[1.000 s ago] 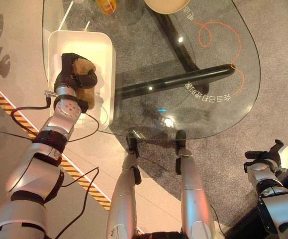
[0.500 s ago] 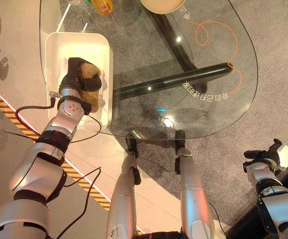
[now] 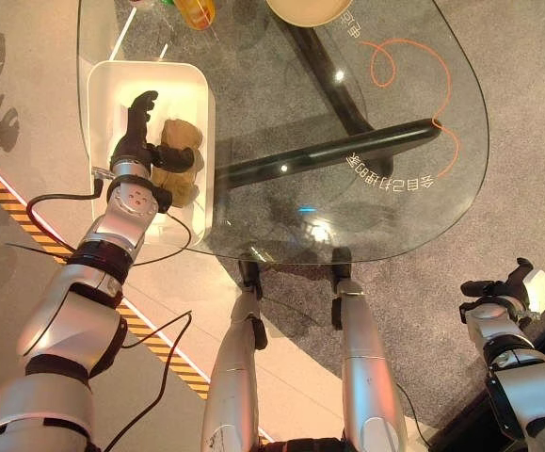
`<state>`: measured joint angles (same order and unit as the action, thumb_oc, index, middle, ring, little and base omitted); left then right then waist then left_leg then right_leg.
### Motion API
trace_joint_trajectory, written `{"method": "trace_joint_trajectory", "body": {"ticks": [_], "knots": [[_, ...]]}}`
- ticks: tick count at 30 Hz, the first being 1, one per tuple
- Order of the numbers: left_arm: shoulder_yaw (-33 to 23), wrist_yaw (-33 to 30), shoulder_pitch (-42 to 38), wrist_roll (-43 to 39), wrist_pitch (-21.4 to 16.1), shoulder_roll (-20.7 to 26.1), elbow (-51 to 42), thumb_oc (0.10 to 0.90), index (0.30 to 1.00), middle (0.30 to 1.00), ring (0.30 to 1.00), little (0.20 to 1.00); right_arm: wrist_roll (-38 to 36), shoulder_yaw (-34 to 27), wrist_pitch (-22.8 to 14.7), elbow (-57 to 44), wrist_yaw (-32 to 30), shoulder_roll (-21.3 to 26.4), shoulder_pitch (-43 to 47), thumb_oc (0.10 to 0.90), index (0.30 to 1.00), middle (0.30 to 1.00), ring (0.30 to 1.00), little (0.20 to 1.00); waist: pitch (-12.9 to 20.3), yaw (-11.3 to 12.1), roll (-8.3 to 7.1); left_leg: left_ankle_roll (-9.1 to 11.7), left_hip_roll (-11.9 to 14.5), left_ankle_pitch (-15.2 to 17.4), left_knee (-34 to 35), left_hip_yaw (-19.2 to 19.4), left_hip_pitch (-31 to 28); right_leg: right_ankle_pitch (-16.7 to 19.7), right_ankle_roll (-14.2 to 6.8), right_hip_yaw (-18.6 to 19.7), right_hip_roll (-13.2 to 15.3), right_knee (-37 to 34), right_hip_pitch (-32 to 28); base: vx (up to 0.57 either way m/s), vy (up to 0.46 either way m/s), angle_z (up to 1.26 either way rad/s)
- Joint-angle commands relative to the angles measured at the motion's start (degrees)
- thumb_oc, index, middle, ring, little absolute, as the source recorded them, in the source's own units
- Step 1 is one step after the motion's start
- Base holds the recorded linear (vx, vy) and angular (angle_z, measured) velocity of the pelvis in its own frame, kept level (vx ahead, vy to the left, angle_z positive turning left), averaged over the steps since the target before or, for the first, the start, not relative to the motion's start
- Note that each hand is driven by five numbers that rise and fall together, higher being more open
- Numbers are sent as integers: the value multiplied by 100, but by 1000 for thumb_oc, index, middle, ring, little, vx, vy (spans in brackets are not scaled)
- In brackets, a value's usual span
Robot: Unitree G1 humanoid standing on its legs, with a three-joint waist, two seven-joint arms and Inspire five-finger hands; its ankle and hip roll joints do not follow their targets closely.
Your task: Wipe the table with a cloth and put it in the basket.
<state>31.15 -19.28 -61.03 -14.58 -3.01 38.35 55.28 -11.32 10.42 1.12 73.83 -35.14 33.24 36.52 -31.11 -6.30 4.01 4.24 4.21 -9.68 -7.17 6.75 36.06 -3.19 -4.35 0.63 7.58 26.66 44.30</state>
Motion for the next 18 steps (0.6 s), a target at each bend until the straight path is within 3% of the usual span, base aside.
{"method": "trace_joint_trajectory", "body": {"ticks": [1,10,18], "knots": [[-333,-292,-518,160,-210,248,326,800,900,900,900,900,45,130,-6,323,-173,315,-112,800,900,900,900,900,131,-25,12,-157,-177,943,-939,-164,109,306,-68,-174,-112,-530,-203,0,0,0],[-449,-540,-479,47,-515,382,149,800,900,900,900,900,19,113,-90,327,-168,229,-201,800,900,900,900,900,131,-11,-28,-158,-166,942,-866,-209,-148,349,-64,-148,-143,-643,-450,-8,-13,0],[-710,-1028,-327,-237,-1006,707,-270,800,900,900,900,900,-177,17,-269,348,-188,88,-493,800,900,900,900,900,131,58,-106,-103,-147,893,-462,-294,-1027,412,-126,-189,-129,-1040,-1327,-15,-75,-1]]}}
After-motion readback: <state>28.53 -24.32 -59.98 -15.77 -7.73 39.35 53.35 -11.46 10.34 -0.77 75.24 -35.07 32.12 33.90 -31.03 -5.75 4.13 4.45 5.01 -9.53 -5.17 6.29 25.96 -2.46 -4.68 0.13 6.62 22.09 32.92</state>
